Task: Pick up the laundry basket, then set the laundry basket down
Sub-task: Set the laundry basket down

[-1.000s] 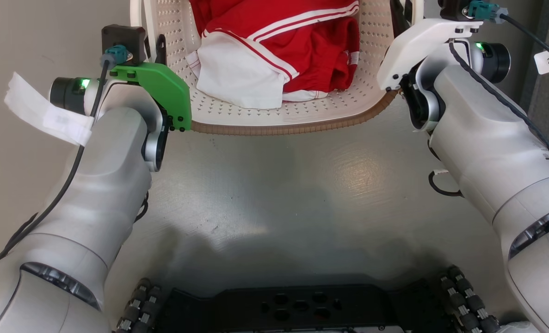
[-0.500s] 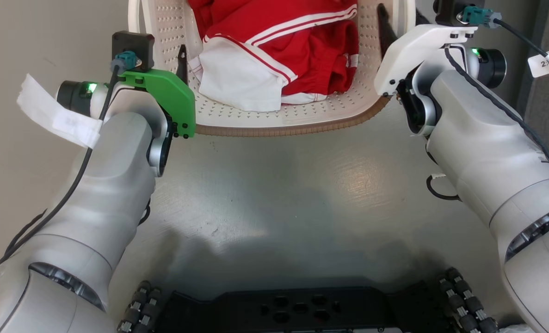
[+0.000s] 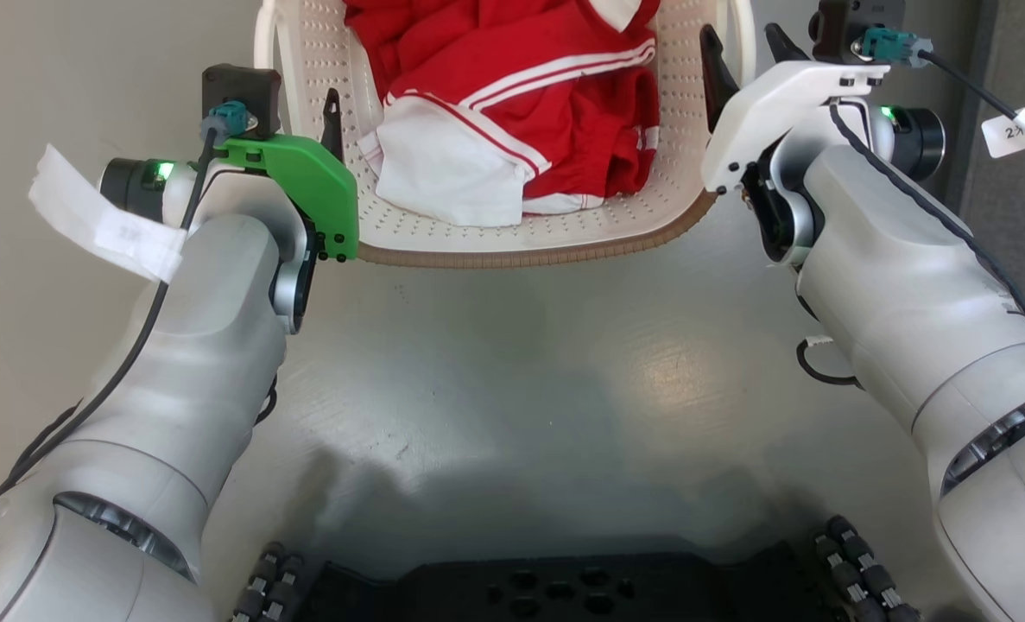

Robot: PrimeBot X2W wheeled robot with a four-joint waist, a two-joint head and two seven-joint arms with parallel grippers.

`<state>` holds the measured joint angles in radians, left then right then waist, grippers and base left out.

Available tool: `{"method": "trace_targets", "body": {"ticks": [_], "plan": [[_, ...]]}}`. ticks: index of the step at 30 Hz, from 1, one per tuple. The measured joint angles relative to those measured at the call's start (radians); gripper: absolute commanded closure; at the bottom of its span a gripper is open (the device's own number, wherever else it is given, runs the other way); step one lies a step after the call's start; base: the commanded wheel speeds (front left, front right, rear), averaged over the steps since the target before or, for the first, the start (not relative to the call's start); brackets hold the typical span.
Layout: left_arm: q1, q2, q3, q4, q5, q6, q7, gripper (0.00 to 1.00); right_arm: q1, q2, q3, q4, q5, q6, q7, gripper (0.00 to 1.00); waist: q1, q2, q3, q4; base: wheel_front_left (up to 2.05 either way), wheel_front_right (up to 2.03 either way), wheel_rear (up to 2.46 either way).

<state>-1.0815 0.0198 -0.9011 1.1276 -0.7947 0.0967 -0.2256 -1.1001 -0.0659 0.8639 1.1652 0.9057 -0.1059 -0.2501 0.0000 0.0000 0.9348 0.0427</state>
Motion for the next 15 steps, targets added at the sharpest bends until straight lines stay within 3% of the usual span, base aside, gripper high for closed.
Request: {"method": "trace_targets", "body": {"ticks": [9,15], "plan": [[0.015,0.0,0.029,-0.007,-0.009,0.0,-0.023,0.0,0.003,0.0,-0.018,0.002,-0.004,0.0,0.0,0.0,0.0,0.0,-0.072,0.003,0.0,0.0,0.0],[0.053,0.0,0.08,-0.044,-0.044,-0.001,-0.023,0.0,0.003,-0.014,-0.058,-0.061,-0.034,0.0,-0.001,0.0,0.0,0.0,-0.14,0.004,0.0,0.0,0.0]]}}
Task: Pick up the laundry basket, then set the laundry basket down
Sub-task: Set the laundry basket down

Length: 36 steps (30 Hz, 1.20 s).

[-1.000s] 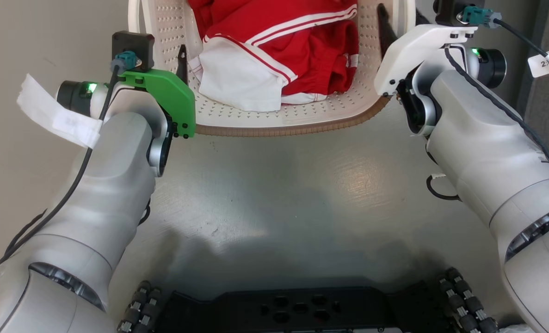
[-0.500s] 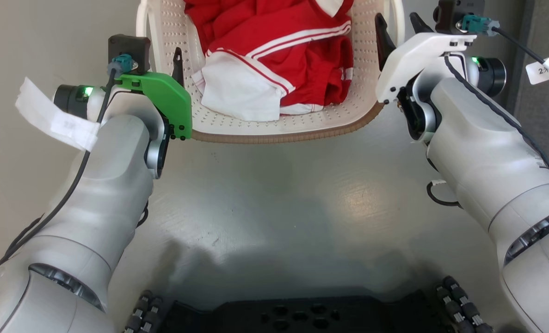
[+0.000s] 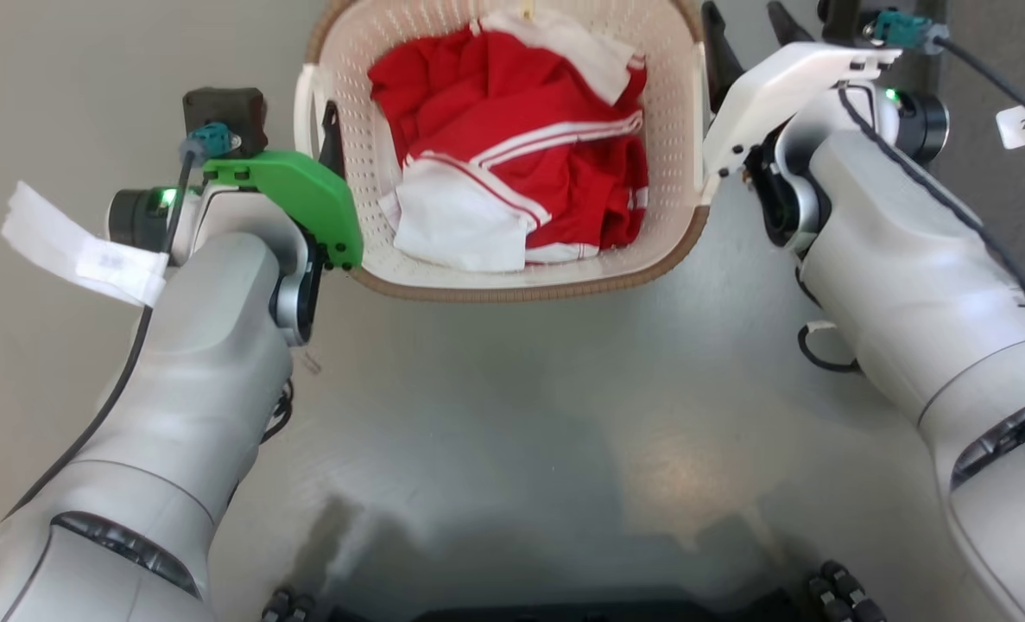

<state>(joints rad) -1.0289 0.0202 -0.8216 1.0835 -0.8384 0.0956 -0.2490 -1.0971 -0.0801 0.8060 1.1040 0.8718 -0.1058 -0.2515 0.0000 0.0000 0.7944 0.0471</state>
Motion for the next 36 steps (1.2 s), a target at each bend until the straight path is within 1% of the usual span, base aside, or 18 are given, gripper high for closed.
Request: {"method": "trace_targets", "body": {"ticks": [4,8,20,21,23,26,33,36], "plan": [[0.002,0.001,0.049,-0.087,0.019,0.0,-0.002,0.0,0.004,-0.024,-0.034,-0.061,-0.03,0.0,0.0,0.0,0.0,0.0,-0.051,0.001,0.0,0.0,0.0],[0.031,0.017,0.089,-0.162,0.069,0.0,-0.003,0.0,0.052,-0.026,-0.071,-0.126,-0.059,0.0,0.0,0.0,0.0,0.0,-0.105,0.002,0.0,0.0,0.0],[0.24,0.09,0.248,-0.363,0.204,0.012,-0.003,0.0,0.232,-0.033,-0.176,-0.314,-0.186,-0.003,0.0,0.0,-0.0001,0.0,-0.267,-0.006,0.0,0.0,0.0],[0.24,0.09,0.248,-0.363,0.204,0.012,-0.003,0.0,0.232,-0.033,-0.176,-0.314,-0.186,-0.003,0.0,0.0,-0.0001,0.0,-0.267,-0.006,0.0,0.0,0.0],[0.276,0.097,0.278,-0.402,0.238,0.02,-0.003,0.0,0.262,-0.042,-0.2,-0.35,-0.208,-0.003,-0.001,0.0,-0.0001,0.0,-0.292,-0.009,0.0,0.0,0.0],[0.327,0.102,0.317,-0.46,0.275,0.021,-0.003,0.0,0.312,-0.051,-0.232,-0.399,-0.235,-0.007,-0.001,0.0,-0.0001,0.0,-0.329,-0.012,0.0,0.0,0.0],[0.472,0.103,0.4,-0.585,0.367,0.024,-0.003,0.0,0.449,-0.052,-0.296,-0.509,-0.294,-0.008,-0.001,0.0,-0.0001,0.0,-0.416,-0.015,0.0,0.0,0.0],[0.544,0.099,0.43,-0.629,0.387,0.025,-0.003,0.0,0.518,-0.051,-0.318,-0.552,-0.319,-0.01,-0.001,0.0,-0.0001,0.0,-0.454,-0.014,0.0,0.0,0.0]]}}
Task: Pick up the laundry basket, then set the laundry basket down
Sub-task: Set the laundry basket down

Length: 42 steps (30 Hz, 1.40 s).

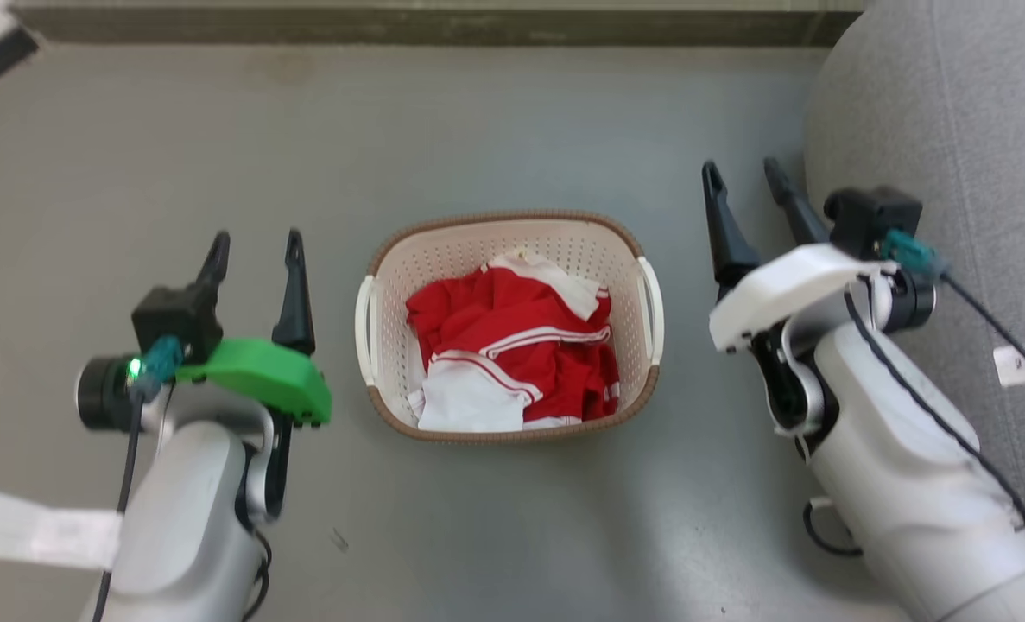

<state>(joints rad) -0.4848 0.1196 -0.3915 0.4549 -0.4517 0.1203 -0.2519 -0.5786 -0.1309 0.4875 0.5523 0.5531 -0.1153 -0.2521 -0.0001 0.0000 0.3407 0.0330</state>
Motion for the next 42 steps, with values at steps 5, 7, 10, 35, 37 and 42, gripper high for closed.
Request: {"method": "trace_targets", "body": {"ticks": [5,7,10,35,37,42], "plan": [[0.116,-0.006,0.057,-0.056,0.053,0.003,0.0,0.0,0.104,0.005,-0.035,-0.07,-0.027,-0.001,0.0,0.0,0.0,0.0,-0.061,0.002,0.0,0.0,0.0],[0.155,-0.012,0.093,-0.079,0.061,0.003,0.0,0.0,0.14,0.006,-0.046,-0.095,-0.037,-0.001,0.0,0.0,0.0,0.0,-0.083,0.004,0.0,0.0,0.0],[0.213,-0.016,0.137,-0.115,0.071,0.004,0.0,0.0,0.196,0.013,-0.058,-0.128,-0.061,-0.001,0.0,0.0,0.0,0.0,-0.114,0.005,0.0,0.0,0.0],[0.473,-0.057,0.216,-0.316,0.184,0.004,0.0,0.0,0.478,0.053,-0.191,-0.308,-0.142,-0.008,0.0,0.0,0.0,0.0,-0.244,0.01,0.0,0.0,0.0],[0.478,-0.06,0.216,-0.327,0.184,0.004,0.0,0.0,0.488,0.056,-0.197,-0.316,-0.144,-0.008,0.0,0.0,0.0,0.0,-0.246,0.01,0.0,0.0,0.0],[0.496,-0.064,0.217,-0.341,0.186,0.004,0.0,0.0,0.507,0.061,-0.216,-0.333,-0.154,-0.008,0.0,0.0,0.0,0.0,-0.248,0.01,0.0,0.0,0.0]]}}
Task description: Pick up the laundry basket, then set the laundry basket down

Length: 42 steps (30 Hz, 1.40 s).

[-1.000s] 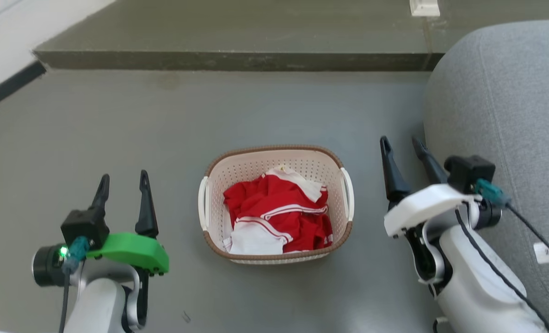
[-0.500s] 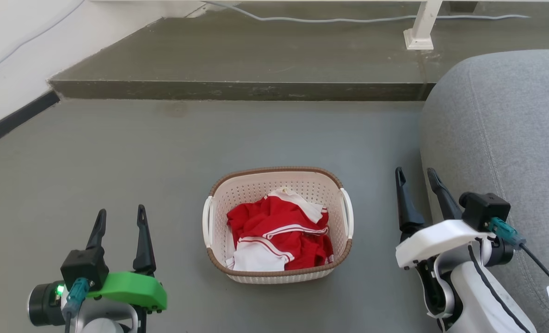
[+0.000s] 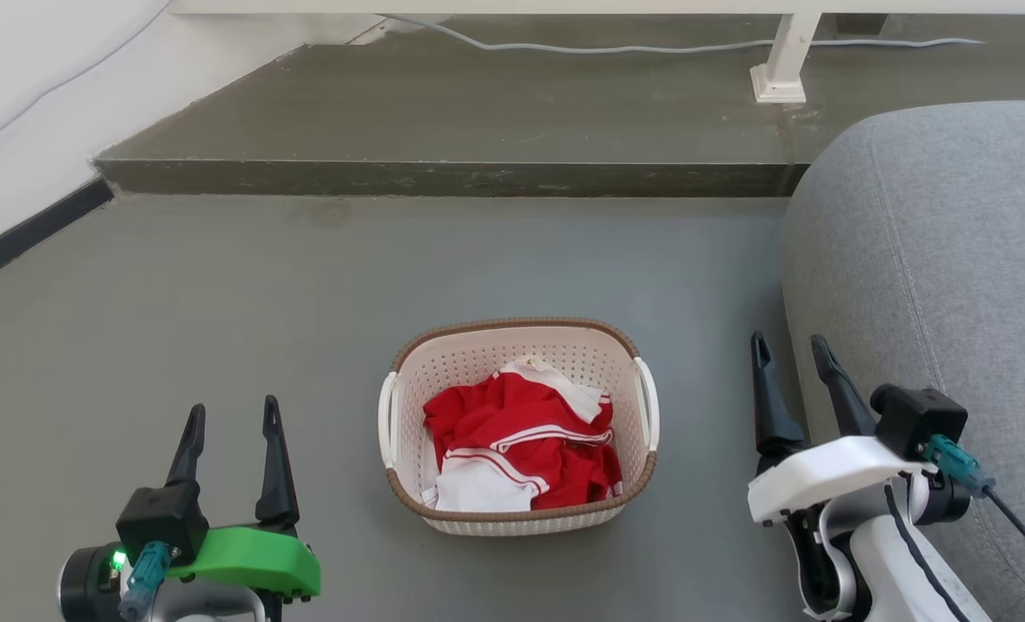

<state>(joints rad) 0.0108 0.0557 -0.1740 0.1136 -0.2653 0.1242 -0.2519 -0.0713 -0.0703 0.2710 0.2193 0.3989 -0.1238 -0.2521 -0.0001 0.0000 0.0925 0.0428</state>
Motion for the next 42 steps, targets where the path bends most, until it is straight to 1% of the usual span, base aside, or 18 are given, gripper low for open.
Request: {"method": "trace_targets", "body": {"ticks": [10,13,26,27,35,39,42], "plan": [[0.021,-0.002,0.001,-0.031,0.009,0.0,0.0,0.0,0.02,0.007,-0.008,-0.024,-0.022,0.0,0.0,0.0,0.0,0.0,0.004,-0.002,0.0,0.0,0.0],[0.021,-0.002,0.001,-0.036,0.031,0.0,0.0,0.0,0.021,0.008,-0.013,-0.031,-0.028,0.0,0.0,0.0,0.0,0.0,0.006,-0.002,0.0,0.0,0.0],[0.037,-0.004,0.002,-0.058,0.039,0.0,0.0,0.0,0.04,0.012,-0.028,-0.047,-0.039,0.002,0.0,0.0,0.0,0.0,0.009,-0.002,0.0,0.0,0.0],[0.037,-0.004,0.003,-0.059,0.04,0.0,0.0,1.0,0.04,0.012,-0.029,-0.048,-0.039,0.002,0.0,1.0,0.0,0.0,0.009,-0.002,0.0,0.0,0.0],[0.041,-0.012,-0.009,-0.003,0.035,-0.001,0.005,1.0,0.074,0.014,-0.026,0.004,-0.034,0.002,0.003,1.0,0.0,0.0,0.01,-0.003,0.0,0.0,0.0],[0.062,-0.012,-0.02,-0.011,0.01,-0.01,0.005,1.0,0.081,0.014,-0.026,-0.002,-0.005,0.011,0.003,1.0,0.0,0.0,0.008,-0.003,0.0,0.0,0.0],[0.07,-0.013,-0.022,-0.024,-0.035,-0.011,0.005,1.0,0.081,0.014,-0.027,-0.009,0.035,0.017,0.003,1.0,0.0,0.0,0.005,-0.005,0.0,0.0,0.0]]}}
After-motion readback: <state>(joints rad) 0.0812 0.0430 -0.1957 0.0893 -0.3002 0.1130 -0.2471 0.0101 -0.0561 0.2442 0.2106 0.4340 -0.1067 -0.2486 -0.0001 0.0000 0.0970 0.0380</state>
